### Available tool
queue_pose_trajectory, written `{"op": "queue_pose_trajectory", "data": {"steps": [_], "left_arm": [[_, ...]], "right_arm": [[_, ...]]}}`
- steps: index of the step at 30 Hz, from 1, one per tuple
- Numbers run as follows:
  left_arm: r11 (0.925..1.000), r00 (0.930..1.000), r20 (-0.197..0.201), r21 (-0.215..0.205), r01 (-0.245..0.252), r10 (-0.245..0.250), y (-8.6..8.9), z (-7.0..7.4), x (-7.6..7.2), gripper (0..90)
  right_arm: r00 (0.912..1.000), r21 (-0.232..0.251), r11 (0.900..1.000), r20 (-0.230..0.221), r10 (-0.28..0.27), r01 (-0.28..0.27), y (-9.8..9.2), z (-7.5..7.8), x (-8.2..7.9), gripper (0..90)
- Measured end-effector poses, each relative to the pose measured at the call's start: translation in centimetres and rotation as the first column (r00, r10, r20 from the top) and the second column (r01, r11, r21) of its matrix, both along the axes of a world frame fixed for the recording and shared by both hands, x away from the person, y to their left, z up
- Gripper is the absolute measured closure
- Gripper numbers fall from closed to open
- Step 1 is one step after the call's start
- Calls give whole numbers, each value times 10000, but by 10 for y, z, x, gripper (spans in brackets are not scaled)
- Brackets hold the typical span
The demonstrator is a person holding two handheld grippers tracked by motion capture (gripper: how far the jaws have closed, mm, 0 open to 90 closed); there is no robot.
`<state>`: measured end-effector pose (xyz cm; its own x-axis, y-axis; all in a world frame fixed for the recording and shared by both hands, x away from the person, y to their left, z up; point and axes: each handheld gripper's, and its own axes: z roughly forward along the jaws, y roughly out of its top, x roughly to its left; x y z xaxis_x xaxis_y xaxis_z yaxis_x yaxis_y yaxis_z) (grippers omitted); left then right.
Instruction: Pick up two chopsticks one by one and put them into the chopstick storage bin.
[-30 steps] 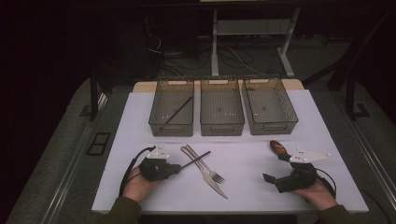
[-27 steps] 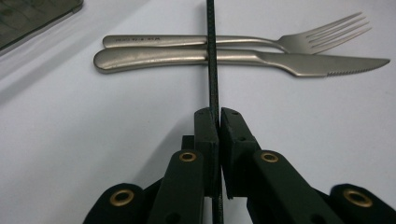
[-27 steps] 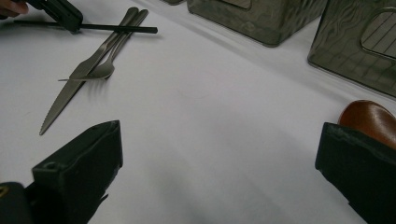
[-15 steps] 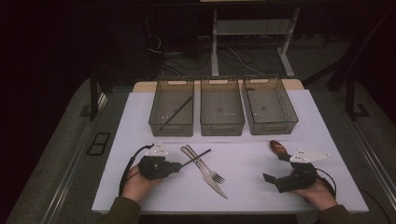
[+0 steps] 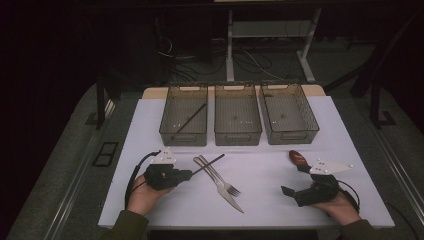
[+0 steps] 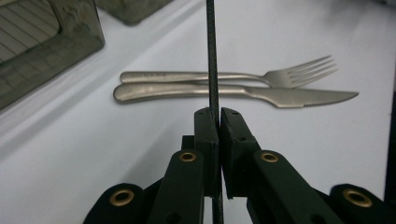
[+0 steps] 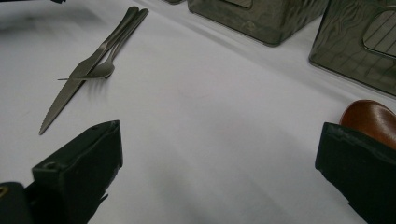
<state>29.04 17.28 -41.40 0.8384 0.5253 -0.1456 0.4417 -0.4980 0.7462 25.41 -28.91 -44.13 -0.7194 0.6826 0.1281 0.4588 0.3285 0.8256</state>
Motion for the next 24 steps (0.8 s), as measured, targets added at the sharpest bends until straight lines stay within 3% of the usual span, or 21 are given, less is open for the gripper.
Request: {"op": "queue_pose_trajectory", "data": {"steps": [10,24], "left_arm": [[9989,9993,196,-338,-319,326,1,14,1,849],[9953,9938,627,-366,-895,917,0,34,23,849]], "right_arm": [[10000,-6,10000,-14,-1,1,0,-1,0,2],[10000,18,10000,-7,-44,44,0,-1,1,2]]}}
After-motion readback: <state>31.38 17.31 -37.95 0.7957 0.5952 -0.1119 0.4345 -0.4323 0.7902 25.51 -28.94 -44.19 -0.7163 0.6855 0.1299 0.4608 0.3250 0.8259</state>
